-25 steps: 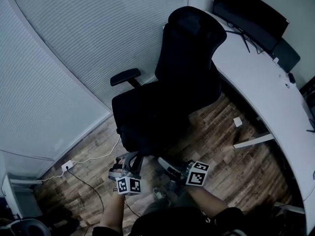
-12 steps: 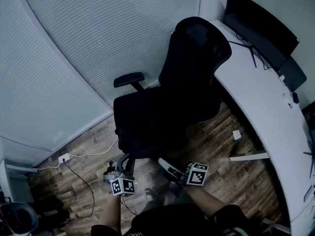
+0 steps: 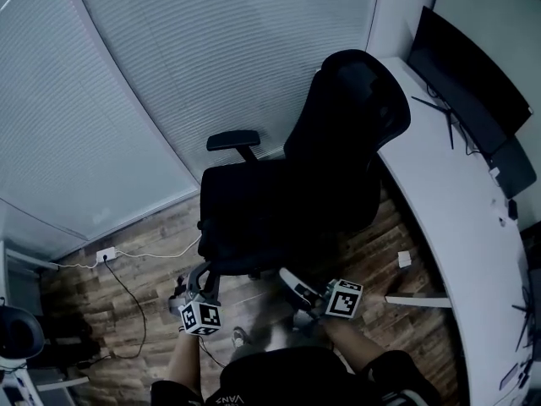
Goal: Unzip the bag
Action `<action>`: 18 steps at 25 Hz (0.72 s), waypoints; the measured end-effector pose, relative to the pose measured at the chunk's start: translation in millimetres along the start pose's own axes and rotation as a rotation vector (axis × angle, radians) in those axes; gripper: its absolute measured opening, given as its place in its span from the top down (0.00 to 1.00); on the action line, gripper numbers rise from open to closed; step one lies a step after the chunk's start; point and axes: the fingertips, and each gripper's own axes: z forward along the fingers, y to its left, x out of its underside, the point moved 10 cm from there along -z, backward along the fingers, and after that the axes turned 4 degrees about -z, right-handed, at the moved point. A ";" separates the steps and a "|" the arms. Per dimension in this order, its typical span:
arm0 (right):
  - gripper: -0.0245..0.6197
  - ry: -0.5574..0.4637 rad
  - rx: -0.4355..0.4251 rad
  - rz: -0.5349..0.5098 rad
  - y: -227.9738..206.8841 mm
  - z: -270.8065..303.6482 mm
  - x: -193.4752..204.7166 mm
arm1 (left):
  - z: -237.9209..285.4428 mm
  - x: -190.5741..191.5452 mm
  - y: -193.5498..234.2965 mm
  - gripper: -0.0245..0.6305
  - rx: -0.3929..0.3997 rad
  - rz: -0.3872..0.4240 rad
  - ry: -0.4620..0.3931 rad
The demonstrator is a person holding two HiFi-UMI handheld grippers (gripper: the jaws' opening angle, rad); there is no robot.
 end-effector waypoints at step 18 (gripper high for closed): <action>0.90 -0.212 0.084 -0.052 -21.6 -69.3 -98.8 | 5.1 6.2 14.8 0.84 -0.114 -0.190 0.206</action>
